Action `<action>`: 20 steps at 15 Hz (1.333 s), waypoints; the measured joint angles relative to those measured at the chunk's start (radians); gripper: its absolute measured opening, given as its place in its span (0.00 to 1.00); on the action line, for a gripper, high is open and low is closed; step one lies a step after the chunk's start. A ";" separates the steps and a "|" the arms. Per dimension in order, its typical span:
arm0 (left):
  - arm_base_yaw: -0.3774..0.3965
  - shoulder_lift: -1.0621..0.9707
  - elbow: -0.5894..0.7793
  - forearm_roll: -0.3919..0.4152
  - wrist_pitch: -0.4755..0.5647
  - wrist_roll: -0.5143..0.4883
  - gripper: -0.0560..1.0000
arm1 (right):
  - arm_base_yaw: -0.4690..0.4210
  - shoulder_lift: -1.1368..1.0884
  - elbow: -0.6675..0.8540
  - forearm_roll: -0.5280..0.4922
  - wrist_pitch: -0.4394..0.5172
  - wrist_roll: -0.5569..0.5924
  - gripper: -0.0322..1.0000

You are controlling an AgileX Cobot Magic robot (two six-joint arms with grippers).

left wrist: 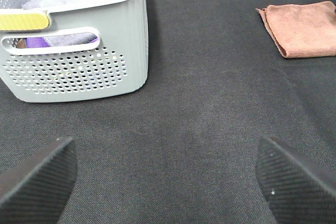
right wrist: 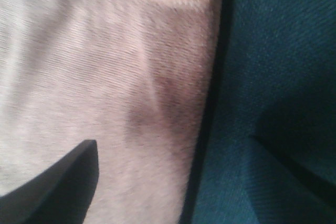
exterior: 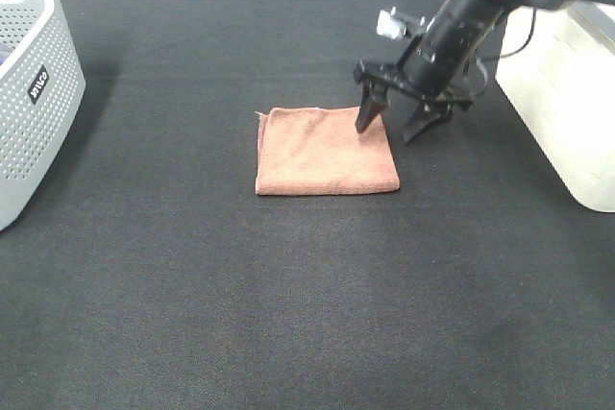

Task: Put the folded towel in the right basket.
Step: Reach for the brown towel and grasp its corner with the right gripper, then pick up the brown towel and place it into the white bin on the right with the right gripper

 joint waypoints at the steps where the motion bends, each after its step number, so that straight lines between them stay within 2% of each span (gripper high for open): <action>1: 0.000 0.000 0.000 0.000 0.000 0.000 0.88 | 0.000 0.011 0.000 -0.005 0.000 -0.003 0.73; 5: 0.000 0.000 0.000 0.000 0.000 0.000 0.88 | 0.000 0.018 -0.008 -0.008 -0.001 -0.003 0.73; 6: 0.000 0.000 0.000 0.000 0.000 0.000 0.88 | 0.000 0.022 -0.009 0.000 -0.003 -0.003 0.70; 9: 0.000 0.000 0.000 0.000 0.000 0.000 0.88 | 0.000 0.041 -0.009 0.110 -0.008 -0.039 0.47; 11: 0.000 0.000 0.000 0.000 0.000 0.000 0.88 | 0.000 0.047 -0.009 0.127 -0.009 -0.052 0.34; 13: 0.000 0.000 0.000 0.000 0.000 0.000 0.88 | 0.000 0.049 -0.009 0.134 -0.008 -0.053 0.09; 14: 0.000 0.000 0.000 0.000 0.000 0.000 0.88 | 0.000 0.049 -0.009 0.134 -0.005 -0.053 0.04; 20: 0.000 0.000 0.000 0.000 0.000 0.000 0.88 | 0.000 -0.023 -0.009 0.133 0.034 -0.053 0.04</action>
